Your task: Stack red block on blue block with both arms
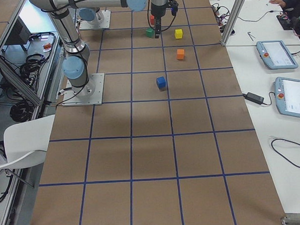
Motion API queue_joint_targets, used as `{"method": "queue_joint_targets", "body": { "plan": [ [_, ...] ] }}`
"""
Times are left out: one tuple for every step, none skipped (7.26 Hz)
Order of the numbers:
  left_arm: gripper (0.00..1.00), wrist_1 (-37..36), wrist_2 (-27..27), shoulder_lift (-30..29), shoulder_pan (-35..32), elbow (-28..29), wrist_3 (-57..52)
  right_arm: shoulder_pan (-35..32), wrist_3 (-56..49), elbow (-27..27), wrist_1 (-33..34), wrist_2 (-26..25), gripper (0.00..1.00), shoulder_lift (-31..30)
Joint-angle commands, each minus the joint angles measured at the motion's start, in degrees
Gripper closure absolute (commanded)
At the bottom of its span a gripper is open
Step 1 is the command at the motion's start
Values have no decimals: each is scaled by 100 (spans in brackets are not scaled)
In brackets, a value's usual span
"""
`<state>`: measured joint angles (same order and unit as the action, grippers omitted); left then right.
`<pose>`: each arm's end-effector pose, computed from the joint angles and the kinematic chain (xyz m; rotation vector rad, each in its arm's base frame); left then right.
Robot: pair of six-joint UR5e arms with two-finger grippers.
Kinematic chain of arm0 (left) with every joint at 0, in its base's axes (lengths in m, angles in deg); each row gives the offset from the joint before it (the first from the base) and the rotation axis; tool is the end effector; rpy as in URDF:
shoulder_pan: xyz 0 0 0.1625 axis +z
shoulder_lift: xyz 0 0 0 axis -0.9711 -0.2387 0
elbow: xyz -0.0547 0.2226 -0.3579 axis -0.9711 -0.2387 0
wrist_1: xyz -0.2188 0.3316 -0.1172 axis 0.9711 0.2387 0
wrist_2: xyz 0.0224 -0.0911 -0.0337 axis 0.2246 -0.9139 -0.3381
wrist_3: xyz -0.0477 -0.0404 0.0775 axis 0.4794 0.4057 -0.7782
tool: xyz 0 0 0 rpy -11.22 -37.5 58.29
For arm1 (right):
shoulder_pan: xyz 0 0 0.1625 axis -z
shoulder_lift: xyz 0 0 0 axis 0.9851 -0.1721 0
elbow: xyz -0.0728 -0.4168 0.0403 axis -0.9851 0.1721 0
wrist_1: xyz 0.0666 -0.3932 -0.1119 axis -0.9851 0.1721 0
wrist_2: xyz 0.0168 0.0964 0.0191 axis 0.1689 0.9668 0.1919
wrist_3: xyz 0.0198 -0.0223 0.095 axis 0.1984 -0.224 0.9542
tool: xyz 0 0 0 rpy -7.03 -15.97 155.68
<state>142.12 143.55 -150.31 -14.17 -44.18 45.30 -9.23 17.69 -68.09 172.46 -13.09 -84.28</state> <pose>-0.1405 -0.5184 0.5138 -0.0524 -3.1013 0.0988 0.1282 -0.4912 0.4812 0.0455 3.1329 0.0659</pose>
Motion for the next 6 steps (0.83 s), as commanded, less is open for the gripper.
{"method": "queue_joint_targets", "body": {
  "plan": [
    [0,302,12,76,18,-65,10,-6,-1,-6,-9,-1,0,-1],
    [0,93,-58,-81,35,39,70,-7,-1,-6,-9,-1,0,-1],
    [0,47,-15,30,44,-38,-16,-7,-18,-6,-9,-1,0,-1],
    [0,82,3,-12,44,-83,1,-15,-19,-6,0,-1,0,-1],
    [0,47,20,-13,44,-57,18,-7,-27,-6,-9,-10,0,-1],
    [0,56,29,-30,44,-31,-16,-7,-36,-6,-18,-18,0,-1]
  ]
}}
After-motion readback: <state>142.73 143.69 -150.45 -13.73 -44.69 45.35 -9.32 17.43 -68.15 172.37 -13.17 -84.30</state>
